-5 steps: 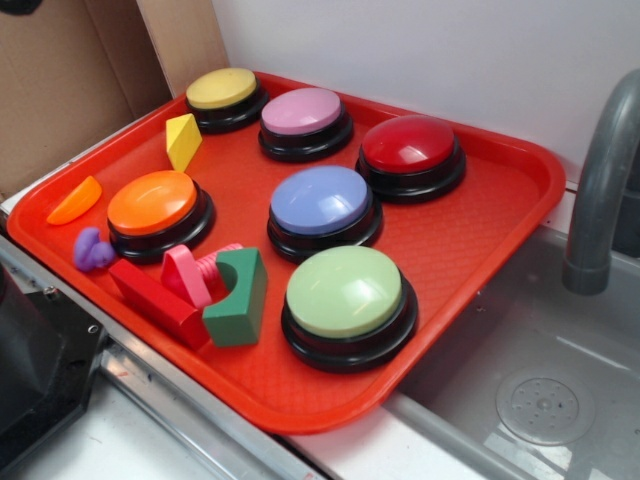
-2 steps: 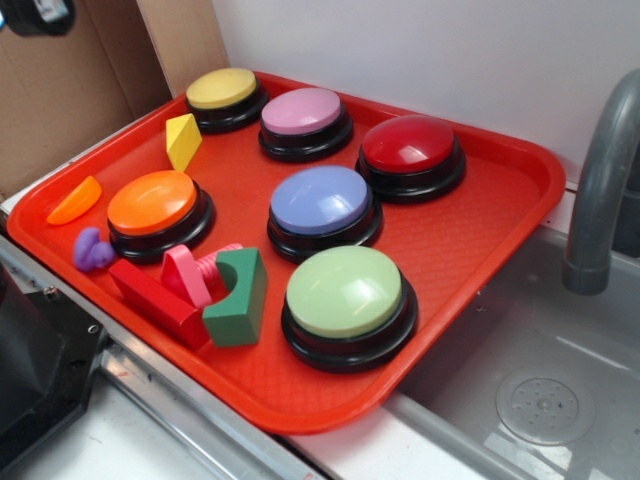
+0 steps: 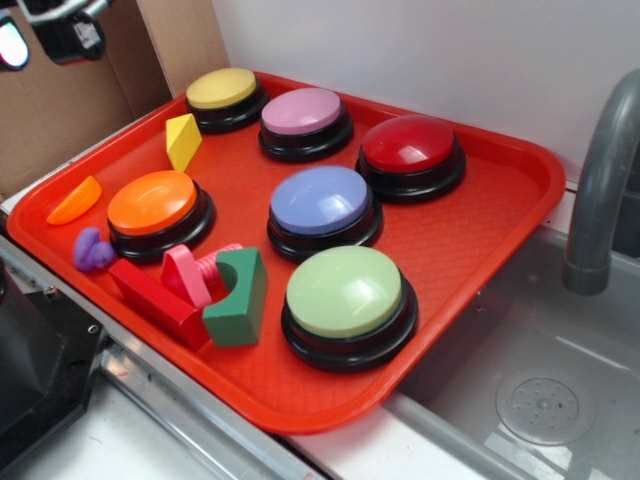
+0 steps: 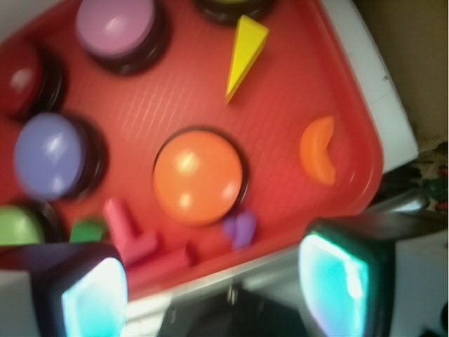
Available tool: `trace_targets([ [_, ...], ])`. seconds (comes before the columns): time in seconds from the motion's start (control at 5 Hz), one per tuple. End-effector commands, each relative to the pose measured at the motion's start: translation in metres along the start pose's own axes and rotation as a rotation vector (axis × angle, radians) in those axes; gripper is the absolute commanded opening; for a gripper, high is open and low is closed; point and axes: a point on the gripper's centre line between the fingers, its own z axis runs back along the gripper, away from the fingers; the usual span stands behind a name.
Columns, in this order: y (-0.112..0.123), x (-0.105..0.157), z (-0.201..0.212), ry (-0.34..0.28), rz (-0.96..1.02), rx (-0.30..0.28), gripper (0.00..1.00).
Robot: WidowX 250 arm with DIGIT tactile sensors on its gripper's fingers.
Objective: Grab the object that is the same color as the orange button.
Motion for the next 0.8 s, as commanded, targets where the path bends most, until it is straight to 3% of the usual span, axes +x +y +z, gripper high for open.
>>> trace_targets([
  [0.0,0.045,0.016,-0.039,-0.139,0.23,0.086,1.0],
  [0.4,0.061,0.018,-0.077,-0.172,0.329,0.119,1.0],
  [0.6,0.075,0.021,-0.103,-0.152,0.406,0.123,1.0],
])
